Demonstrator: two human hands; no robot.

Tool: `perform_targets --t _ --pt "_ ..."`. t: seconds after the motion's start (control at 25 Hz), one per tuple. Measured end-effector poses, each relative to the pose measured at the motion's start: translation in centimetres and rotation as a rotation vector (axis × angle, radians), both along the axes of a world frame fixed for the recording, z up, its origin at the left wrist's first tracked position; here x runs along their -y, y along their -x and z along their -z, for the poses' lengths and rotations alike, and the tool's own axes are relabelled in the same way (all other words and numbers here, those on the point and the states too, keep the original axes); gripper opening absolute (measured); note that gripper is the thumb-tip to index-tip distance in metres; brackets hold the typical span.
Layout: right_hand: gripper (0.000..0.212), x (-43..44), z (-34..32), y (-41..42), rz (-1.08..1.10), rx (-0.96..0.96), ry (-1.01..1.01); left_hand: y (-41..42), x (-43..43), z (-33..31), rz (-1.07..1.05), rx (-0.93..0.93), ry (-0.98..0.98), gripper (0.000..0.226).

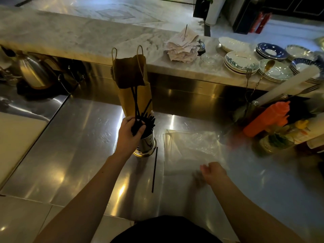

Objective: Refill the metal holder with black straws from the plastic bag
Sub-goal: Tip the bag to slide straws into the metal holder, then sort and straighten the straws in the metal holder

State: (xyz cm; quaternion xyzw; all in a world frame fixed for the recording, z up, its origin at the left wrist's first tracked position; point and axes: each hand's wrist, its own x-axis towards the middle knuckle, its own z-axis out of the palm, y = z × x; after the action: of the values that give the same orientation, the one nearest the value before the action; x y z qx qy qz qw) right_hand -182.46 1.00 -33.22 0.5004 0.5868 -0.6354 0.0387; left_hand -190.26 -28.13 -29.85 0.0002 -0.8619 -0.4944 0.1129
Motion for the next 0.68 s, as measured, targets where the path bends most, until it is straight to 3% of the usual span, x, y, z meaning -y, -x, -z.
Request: perform_targets --t 0.04,0.12,0.2,0.36,0.52,0.68 --pt "0.029 0.6 -0.2 0.4 0.059 -0.01 0.033 0.1 0.1 -0.2 -0.002 -0.006 0.005 0.022" --pt "0.011 1.6 0.6 0.6 0.001 -0.014 -0.221 0.2 0.4 -0.4 0.001 -0.016 0.012 0.025" --pt "0.013 4.4 1.3 0.1 -0.293 -0.045 -0.405 0.4 0.9 -0.4 0.033 -0.031 0.012 0.025" --pt "0.004 10.0 2.1 -1.1 -0.79 -0.071 -0.509 0.5 1.3 -0.5 0.099 -0.061 0.021 0.024" --pt "0.022 13.6 4.5 -0.8 -1.047 0.09 -0.58 0.7 1.7 -0.2 0.132 -0.041 -0.022 0.02" --pt "0.031 15.8 6.0 -0.6 -1.119 0.135 -0.756 0.7 1.7 0.1 0.132 -0.056 -0.056 0.022"
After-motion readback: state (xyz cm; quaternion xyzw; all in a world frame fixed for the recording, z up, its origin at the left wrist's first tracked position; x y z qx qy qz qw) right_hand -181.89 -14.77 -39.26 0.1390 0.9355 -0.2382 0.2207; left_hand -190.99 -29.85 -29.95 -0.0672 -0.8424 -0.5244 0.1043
